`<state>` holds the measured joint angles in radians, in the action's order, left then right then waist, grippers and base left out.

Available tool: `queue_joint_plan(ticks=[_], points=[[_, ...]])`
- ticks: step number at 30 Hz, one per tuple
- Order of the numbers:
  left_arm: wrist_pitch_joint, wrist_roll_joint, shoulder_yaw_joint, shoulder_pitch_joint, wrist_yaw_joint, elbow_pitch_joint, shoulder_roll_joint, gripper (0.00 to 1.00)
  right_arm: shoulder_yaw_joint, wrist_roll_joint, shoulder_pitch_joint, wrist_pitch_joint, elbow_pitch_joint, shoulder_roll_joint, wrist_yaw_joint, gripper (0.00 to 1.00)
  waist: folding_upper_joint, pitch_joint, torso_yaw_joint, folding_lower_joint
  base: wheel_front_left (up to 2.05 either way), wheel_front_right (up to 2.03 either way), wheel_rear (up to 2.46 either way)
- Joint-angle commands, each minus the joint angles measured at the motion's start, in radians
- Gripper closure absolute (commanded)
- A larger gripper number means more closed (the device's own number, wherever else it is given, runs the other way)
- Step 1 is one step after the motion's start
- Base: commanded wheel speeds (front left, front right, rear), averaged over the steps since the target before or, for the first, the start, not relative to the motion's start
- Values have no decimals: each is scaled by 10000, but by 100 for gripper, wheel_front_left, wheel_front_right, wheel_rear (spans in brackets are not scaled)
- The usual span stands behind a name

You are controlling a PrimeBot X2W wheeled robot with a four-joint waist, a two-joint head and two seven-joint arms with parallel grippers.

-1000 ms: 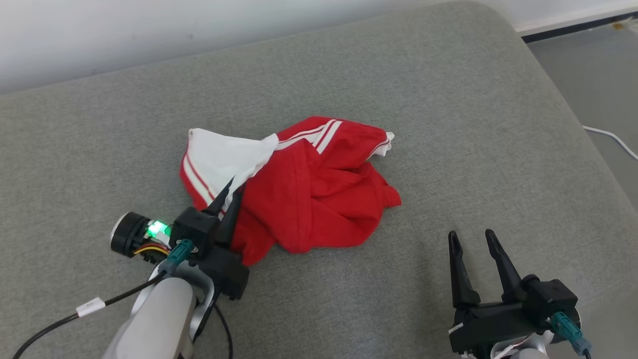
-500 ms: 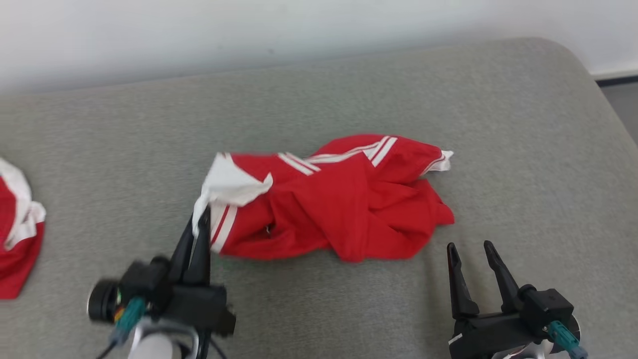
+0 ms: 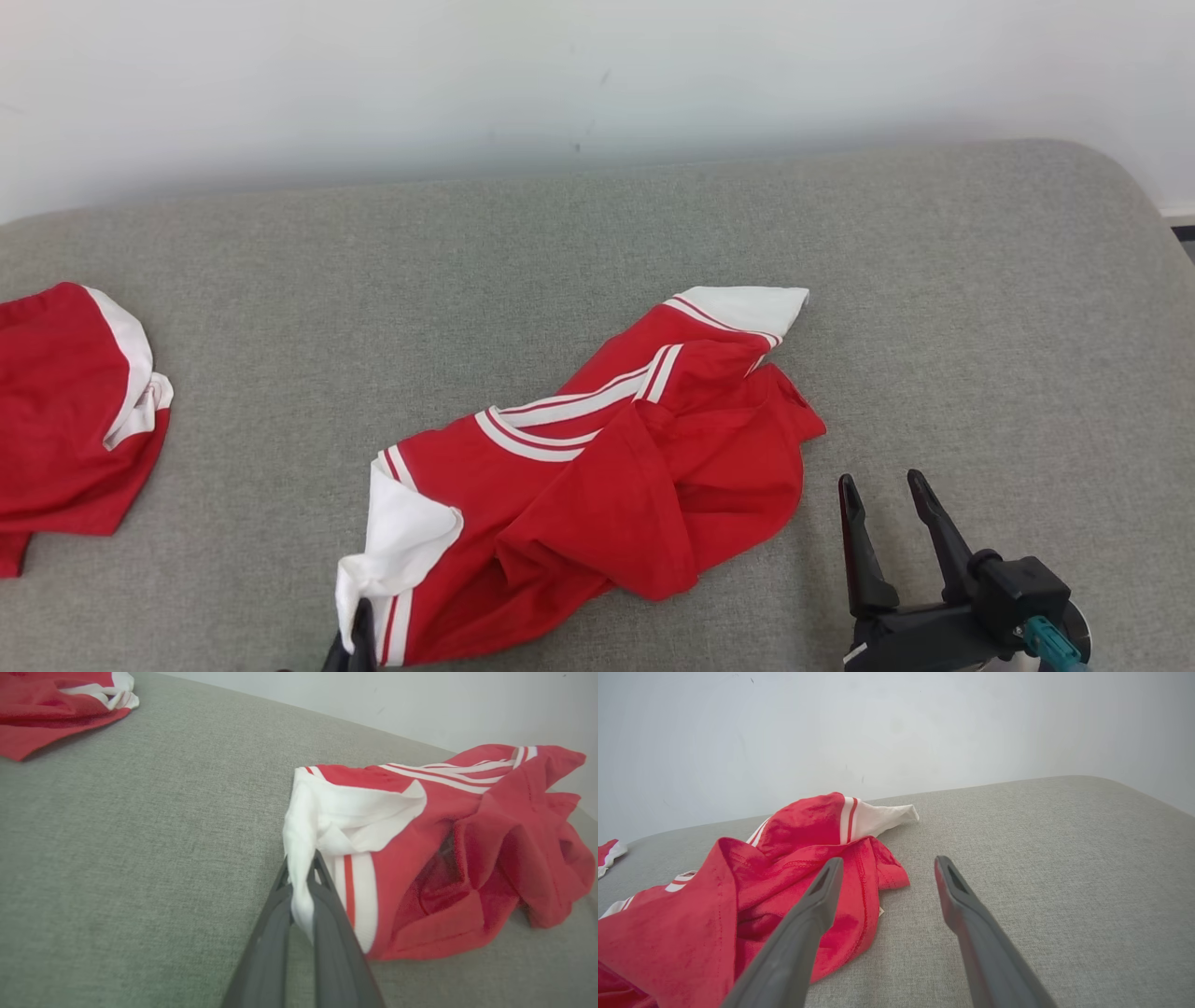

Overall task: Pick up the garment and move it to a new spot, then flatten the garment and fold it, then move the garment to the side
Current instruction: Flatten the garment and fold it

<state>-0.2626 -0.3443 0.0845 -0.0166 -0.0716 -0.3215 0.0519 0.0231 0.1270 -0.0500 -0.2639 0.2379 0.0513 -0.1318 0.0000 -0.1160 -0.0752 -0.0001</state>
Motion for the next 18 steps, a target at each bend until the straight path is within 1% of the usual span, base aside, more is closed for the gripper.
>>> queue_joint_plan(ticks=[1, 2, 3, 7, 13, 18], points=[[-33, -2, 43, -70, 3, -18, -16, 90, -1, -68, 111, -9, 1, -21, 22, 0, 0, 43, 12, 1, 0, 0, 0], [-34, 11, 115, -95, 61, -81, -12, 5, 1, -68, 137, -9, 1, -22, 22, 0, 0, 69, 19, 1, 0, 0, 0], [-34, 77, 162, -106, 121, -81, -12, 0, 21, -57, 153, -9, 5, -22, 22, 0, 0, 102, 33, 1, 0, 0, 0], [-34, 263, 18, -4, 258, 476, -15, 0, 83, -94, 212, -9, -10, -24, 22, 0, 0, 226, 126, 1, 0, 0, 0], [-33, 626, -610, 17, 326, 1569, -15, 0, 100, -61, 318, -9, 11, -22, 22, 0, 0, 426, 218, 1, 0, 0, 0], [-33, 1138, -980, 125, 132, 1906, -19, 0, 42, 25, 331, -9, 25, -22, 22, 0, 0, 483, 228, 1, 0, 0, 0]])
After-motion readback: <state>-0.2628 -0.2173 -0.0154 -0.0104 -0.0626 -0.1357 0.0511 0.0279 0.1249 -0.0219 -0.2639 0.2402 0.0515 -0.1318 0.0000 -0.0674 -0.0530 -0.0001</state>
